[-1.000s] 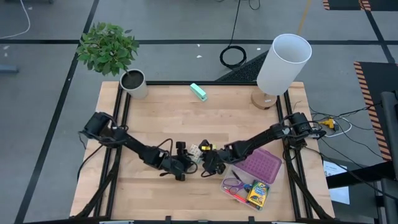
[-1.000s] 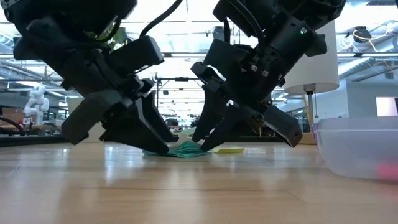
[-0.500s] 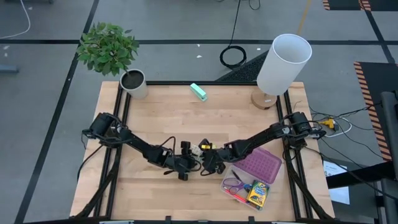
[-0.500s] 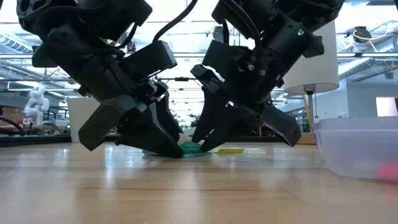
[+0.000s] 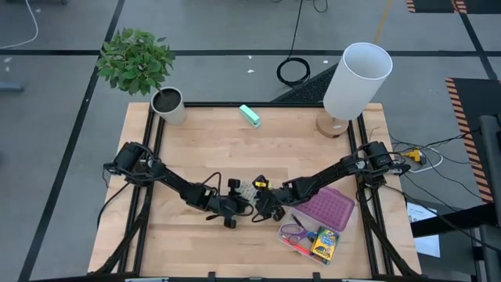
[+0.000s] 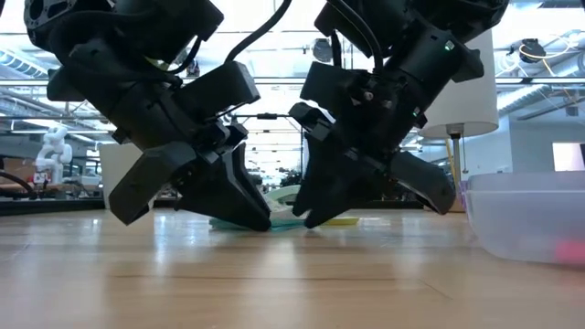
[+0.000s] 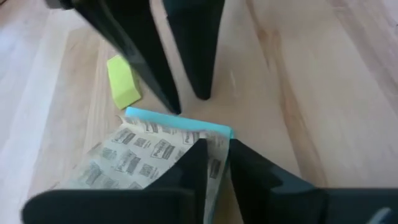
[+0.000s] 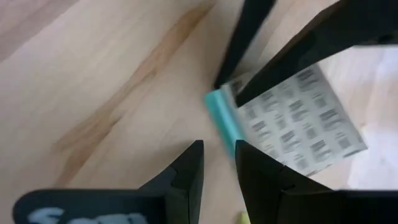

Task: Pack school essentials
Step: Put the blue sticky notes into the violet supply box

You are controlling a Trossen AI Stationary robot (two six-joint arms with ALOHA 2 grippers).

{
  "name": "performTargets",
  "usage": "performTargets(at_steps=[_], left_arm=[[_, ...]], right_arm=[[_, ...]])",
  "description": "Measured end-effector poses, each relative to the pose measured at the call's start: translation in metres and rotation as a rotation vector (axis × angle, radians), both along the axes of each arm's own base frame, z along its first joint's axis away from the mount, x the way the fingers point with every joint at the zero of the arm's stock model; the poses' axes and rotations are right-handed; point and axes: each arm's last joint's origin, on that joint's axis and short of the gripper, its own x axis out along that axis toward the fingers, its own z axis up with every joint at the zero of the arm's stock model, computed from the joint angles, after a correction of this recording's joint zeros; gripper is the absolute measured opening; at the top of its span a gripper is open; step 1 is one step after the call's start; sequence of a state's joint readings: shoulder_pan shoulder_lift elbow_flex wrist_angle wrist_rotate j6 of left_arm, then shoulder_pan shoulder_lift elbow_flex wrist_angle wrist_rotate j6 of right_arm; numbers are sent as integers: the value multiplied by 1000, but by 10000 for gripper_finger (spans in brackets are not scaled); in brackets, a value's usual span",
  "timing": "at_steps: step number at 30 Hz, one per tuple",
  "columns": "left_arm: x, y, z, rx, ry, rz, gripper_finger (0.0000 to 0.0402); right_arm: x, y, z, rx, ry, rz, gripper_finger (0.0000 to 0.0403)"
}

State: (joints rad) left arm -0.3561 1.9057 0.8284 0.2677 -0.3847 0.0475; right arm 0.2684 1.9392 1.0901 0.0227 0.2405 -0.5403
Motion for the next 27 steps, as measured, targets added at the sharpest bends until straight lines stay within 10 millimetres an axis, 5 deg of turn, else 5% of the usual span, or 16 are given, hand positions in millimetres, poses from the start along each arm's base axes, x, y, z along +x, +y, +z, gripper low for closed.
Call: performTargets(at_steps=[8,27], left_arm=[[1,1,0,-14,-20,32,7],[-1,4,27,-46,-113,139,1]], right_arm=[[-5,7,-2,35,32,-53,86],[-8,16,0,-37,-41,-196,87]])
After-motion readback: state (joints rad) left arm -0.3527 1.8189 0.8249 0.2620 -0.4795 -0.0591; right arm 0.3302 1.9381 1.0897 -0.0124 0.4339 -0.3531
